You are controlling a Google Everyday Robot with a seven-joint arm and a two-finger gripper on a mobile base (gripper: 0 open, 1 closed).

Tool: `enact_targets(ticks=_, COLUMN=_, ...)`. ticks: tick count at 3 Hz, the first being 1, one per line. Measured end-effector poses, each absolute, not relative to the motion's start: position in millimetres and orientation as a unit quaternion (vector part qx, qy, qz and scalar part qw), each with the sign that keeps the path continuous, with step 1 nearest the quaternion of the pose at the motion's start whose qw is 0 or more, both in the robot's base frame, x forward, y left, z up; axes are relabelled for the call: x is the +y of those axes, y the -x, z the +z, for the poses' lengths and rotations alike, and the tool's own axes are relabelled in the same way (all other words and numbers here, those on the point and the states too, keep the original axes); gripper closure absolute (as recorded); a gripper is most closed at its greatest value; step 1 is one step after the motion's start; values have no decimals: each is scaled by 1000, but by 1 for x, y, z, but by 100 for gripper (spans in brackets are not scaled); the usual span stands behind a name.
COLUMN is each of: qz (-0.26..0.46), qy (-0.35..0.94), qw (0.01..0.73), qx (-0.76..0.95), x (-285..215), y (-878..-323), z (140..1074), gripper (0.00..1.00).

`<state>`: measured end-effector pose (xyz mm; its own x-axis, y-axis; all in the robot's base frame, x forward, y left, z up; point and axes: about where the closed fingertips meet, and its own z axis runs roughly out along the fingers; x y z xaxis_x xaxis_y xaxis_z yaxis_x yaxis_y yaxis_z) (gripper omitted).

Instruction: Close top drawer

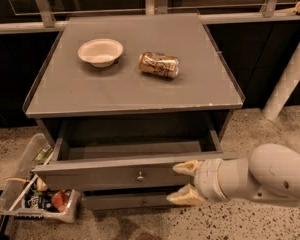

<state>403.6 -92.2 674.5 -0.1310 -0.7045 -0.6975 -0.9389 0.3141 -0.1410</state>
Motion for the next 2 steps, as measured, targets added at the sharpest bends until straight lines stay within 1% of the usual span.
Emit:
enact_targets(ticks=1, qz=154, qy=563, qw=367, qx=724, x=-99, y=-456, z=683, gripper=65)
enact_targets(ticks=2, qz=139, qy=559, qw=374, qx=727, x=-113, y=-489, z=680, gripper=88)
